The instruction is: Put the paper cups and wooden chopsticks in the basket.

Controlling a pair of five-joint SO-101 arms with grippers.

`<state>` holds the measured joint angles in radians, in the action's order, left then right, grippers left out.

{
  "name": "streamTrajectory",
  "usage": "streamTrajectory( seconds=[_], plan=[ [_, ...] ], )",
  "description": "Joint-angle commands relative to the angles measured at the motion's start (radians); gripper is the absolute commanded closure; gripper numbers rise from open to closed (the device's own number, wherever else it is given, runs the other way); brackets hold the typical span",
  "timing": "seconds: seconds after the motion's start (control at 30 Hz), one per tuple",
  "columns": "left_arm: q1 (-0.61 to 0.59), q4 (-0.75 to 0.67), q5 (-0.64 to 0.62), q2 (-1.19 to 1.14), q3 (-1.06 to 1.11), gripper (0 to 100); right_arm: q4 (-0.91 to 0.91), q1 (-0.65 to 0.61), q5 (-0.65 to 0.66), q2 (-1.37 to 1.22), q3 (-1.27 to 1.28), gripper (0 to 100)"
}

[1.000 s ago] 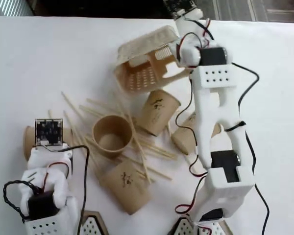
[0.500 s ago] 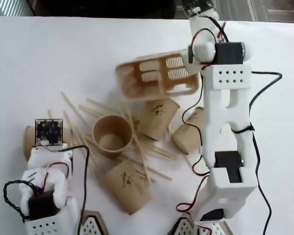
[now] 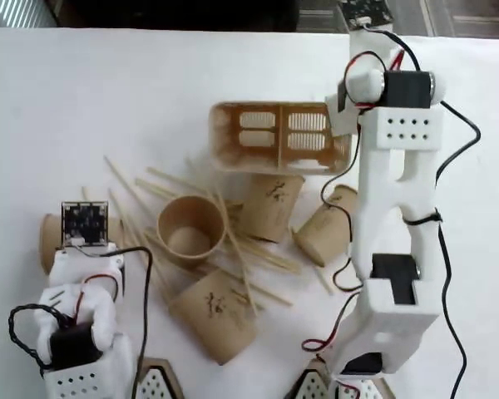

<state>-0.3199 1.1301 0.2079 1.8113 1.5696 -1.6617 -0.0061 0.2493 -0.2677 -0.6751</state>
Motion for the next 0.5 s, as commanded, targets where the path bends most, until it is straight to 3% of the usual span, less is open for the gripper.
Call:
streamTrajectory(
  seconds=[0.0, 0.47],
  plan=[
    [-0.005, -0.060, 0.009, 0.007, 0.008, 96, 0.047, 0.008, -0.009, -0.047, -0.034, 97.8],
    [-0.005, -0.063, 0.008, 0.007, 0.008, 96, 0.077, -0.079, -0.009, -0.216, -0.370, 89.7]
  ],
)
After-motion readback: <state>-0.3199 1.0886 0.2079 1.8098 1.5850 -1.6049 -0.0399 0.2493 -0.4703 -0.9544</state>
